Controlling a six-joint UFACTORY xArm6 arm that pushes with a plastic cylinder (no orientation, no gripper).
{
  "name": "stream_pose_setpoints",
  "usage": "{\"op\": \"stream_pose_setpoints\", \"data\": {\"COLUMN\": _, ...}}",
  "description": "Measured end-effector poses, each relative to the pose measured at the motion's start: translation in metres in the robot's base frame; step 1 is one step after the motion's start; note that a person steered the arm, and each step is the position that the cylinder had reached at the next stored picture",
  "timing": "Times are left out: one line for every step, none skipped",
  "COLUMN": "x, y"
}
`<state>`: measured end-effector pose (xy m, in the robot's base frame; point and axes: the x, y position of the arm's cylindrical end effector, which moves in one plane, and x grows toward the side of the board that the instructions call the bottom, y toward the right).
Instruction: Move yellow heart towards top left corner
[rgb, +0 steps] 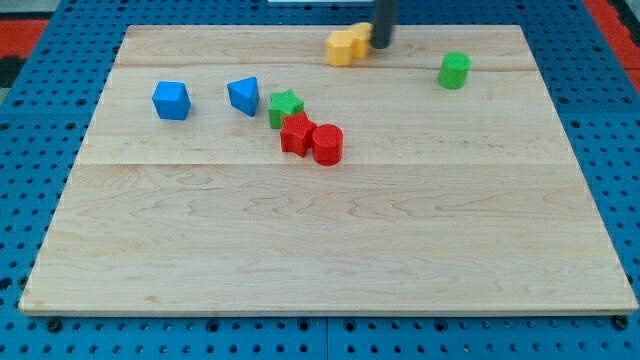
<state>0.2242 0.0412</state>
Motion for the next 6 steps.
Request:
{"op": "stream_pose_setpoints", "data": {"x": 0.000, "y": -0.100}}
{"op": "stream_pose_setpoints", "data": {"x": 0.000, "y": -0.084}}
{"op": "stream_pose_setpoints", "data": {"x": -0.002, "y": -0.012}}
{"op": "stream_pose_setpoints", "data": {"x": -0.032, "y": 0.036}}
{"op": "stream_pose_setpoints", "data": {"x": -0.033, "y": 0.030}}
{"op": "stream_pose_setpoints", "data": {"x": -0.033, "y": 0.030}}
